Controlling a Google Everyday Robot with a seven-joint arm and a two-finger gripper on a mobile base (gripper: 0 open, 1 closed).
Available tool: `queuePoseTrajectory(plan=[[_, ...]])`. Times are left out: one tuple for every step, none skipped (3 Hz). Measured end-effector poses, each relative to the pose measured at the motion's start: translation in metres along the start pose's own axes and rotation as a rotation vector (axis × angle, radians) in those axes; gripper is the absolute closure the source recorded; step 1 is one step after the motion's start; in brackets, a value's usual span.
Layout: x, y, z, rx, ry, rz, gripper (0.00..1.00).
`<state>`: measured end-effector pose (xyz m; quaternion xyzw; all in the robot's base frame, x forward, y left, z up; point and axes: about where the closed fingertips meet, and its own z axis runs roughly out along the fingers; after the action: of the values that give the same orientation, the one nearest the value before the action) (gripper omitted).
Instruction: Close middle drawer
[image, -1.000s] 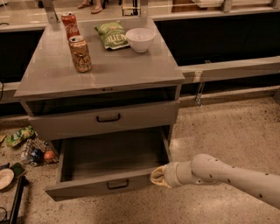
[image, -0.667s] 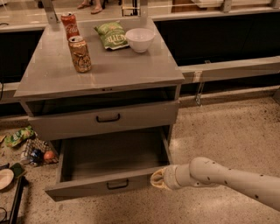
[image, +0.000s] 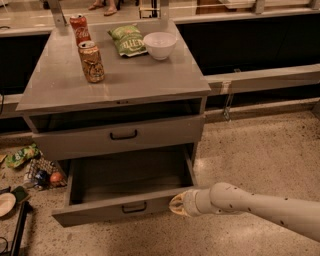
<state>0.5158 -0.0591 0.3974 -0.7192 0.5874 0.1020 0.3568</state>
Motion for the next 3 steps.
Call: queuePoseTrajectory(plan=[[0.004, -0.011, 0.012, 0.016, 0.0, -0.048, 1.0], [0.015, -0.027, 0.018, 0.033, 0.008, -0.086, 1.0], [0.034, -0.047, 0.021, 0.049, 0.026, -0.118, 1.0]])
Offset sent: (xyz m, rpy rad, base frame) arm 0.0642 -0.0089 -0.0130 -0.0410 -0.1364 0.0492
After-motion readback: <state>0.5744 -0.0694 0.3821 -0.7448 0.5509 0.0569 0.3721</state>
